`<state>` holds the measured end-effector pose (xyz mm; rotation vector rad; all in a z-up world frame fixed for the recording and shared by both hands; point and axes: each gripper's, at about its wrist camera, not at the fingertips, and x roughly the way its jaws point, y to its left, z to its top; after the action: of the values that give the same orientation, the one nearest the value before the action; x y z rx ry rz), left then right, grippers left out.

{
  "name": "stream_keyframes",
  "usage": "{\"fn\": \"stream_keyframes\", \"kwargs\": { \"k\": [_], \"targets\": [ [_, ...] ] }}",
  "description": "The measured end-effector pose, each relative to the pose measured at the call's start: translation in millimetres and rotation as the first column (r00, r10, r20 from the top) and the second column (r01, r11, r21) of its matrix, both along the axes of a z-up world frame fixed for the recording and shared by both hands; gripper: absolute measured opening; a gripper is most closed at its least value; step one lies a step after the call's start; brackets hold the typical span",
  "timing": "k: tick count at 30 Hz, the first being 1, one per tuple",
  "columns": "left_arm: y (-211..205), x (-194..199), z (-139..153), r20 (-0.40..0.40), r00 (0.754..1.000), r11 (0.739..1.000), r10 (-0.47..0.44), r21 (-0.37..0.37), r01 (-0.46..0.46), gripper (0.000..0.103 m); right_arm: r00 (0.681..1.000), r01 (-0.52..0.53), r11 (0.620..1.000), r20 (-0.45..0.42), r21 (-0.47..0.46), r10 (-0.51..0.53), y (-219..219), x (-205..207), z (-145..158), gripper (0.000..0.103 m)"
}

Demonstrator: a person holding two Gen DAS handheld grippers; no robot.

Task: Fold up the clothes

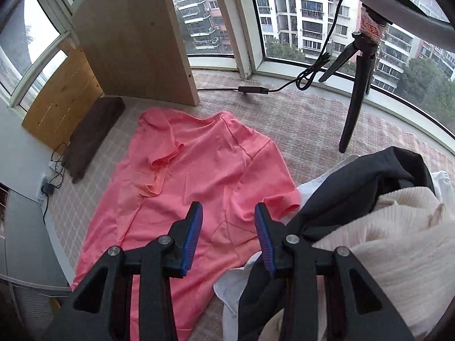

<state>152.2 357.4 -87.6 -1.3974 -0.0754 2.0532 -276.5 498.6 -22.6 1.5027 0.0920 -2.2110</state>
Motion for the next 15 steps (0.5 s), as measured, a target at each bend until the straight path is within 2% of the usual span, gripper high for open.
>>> {"fn": "stream_keyframes", "kwargs": {
  "k": [3, 5, 8, 11, 15],
  "targets": [
    [-7.0, 0.1, 5.7, 0.001, 1.0, 1.0, 0.007, 0.028, -0.007, 0.0, 0.997, 0.011, 0.998, 0.077, 0.064, -0.016, -9.8, -25.9, -28.4, 0.04],
    [-6.7, -2.1, 6.2, 0.004, 1.0, 0.999, 0.003, 0.037, -0.003, 0.0, 0.995, 0.002, 0.988, 0.102, 0.151, -0.018, -17.7, -36.9, -48.5, 0.046],
    [-1.7, -4.4, 4.9, 0.004, 1.0, 1.0, -0.01, 0.025, 0.01, 0.0, 0.992, 0.009, 0.958, 0.12, 0.287, -0.045, -21.6, -49.3, -75.9, 0.047],
    [-1.2, -7.6, 4.9, 0.01, 0.999, 0.999, -0.034, 0.041, 0.033, 0.0, 0.982, 0.004, 0.951, 0.176, 0.309, -0.061, -12.4, -52.8, -90.7, 0.047],
    [1.2, -5.5, 8.2, 0.006, 0.998, 0.997, -0.063, 0.051, 0.063, 0.0, 0.974, 0.012, 0.967, 0.215, 0.255, -0.069, 0.4, -51.7, -86.4, 0.047]
  ]
}}
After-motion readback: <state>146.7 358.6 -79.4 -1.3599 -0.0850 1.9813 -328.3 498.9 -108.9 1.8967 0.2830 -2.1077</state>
